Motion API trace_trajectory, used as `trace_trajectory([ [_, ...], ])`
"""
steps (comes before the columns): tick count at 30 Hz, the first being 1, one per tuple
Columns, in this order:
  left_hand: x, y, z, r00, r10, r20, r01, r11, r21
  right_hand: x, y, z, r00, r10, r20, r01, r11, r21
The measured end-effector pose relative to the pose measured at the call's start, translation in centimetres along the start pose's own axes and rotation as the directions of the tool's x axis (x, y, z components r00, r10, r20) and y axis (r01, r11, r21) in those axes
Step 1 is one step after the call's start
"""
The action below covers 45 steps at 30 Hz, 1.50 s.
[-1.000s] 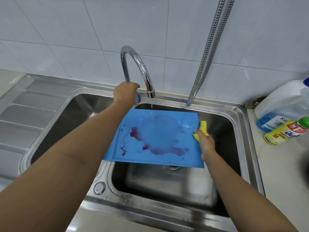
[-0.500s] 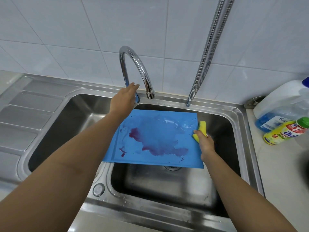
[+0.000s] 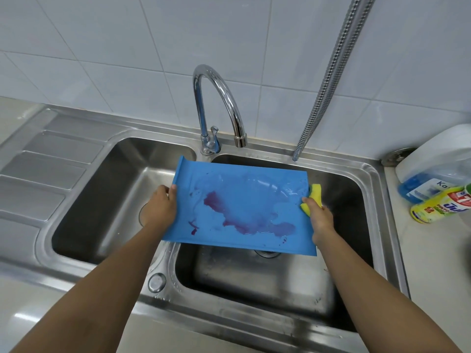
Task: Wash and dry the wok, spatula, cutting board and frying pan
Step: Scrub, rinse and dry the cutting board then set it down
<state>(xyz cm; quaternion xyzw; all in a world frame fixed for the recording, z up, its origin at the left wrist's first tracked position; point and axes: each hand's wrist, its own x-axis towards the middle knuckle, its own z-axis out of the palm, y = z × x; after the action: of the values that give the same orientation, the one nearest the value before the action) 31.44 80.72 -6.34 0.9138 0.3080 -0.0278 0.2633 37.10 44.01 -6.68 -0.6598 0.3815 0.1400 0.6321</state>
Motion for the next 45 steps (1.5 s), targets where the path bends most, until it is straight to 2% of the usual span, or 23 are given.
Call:
trace_trajectory([
  [8, -0.1, 0.4, -0.3, 0.999, 0.036, 0.025, -0.037, 0.997, 0.072, -0.5, -0.2, 0.3, 0.999, -0.026, -0.038, 0.025, 0.999, -0.024],
  [15, 1.7, -1.4, -0.6, 1.0, 0.01, 0.02, -0.008, 0.998, -0.055, -0.8, -1.1, 2.5, 0.998, -0.049, -0.033, 0.048, 0.998, -0.052],
  [25, 1.5, -1.9, -0.3, 0.998, -0.048, -0.029, 0.047, 0.998, -0.042, 0.1, -2.6, 3.0, 0.995, -0.084, 0.056, 0.089, 0.992, -0.091],
  [31, 1.0, -1.9, 0.3, 0.996, -0.075, -0.055, 0.072, 0.996, -0.043, 0.1, -1.6, 1.0, 0.98, -0.199, 0.004, 0.199, 0.979, -0.05],
  [37, -0.3, -1.1, 0.2, 0.994, -0.087, -0.069, 0.08, 0.993, -0.087, -2.4, 0.9, -0.6, 0.925, -0.356, -0.134, 0.344, 0.933, -0.108],
  [39, -0.3, -1.1, 0.0, 0.994, -0.087, -0.07, 0.082, 0.994, -0.075, -3.5, 1.7, -0.5, 0.859, -0.473, -0.198, 0.439, 0.878, -0.191],
  [41, -0.4, -1.1, 0.0, 0.994, -0.083, -0.075, 0.078, 0.995, -0.067, -4.3, 2.5, -0.2, 0.767, -0.612, -0.191, 0.515, 0.766, -0.386],
  [43, -0.6, -1.2, 0.0, 0.994, -0.082, -0.072, 0.077, 0.994, -0.072, -5.4, 3.3, 0.5, 0.682, -0.728, -0.067, 0.577, 0.592, -0.562],
  [45, -0.7, -1.1, 0.1, 0.994, -0.083, -0.071, 0.077, 0.993, -0.084, -6.5, 4.4, 1.9, 0.577, -0.803, 0.148, 0.664, 0.356, -0.657],
])
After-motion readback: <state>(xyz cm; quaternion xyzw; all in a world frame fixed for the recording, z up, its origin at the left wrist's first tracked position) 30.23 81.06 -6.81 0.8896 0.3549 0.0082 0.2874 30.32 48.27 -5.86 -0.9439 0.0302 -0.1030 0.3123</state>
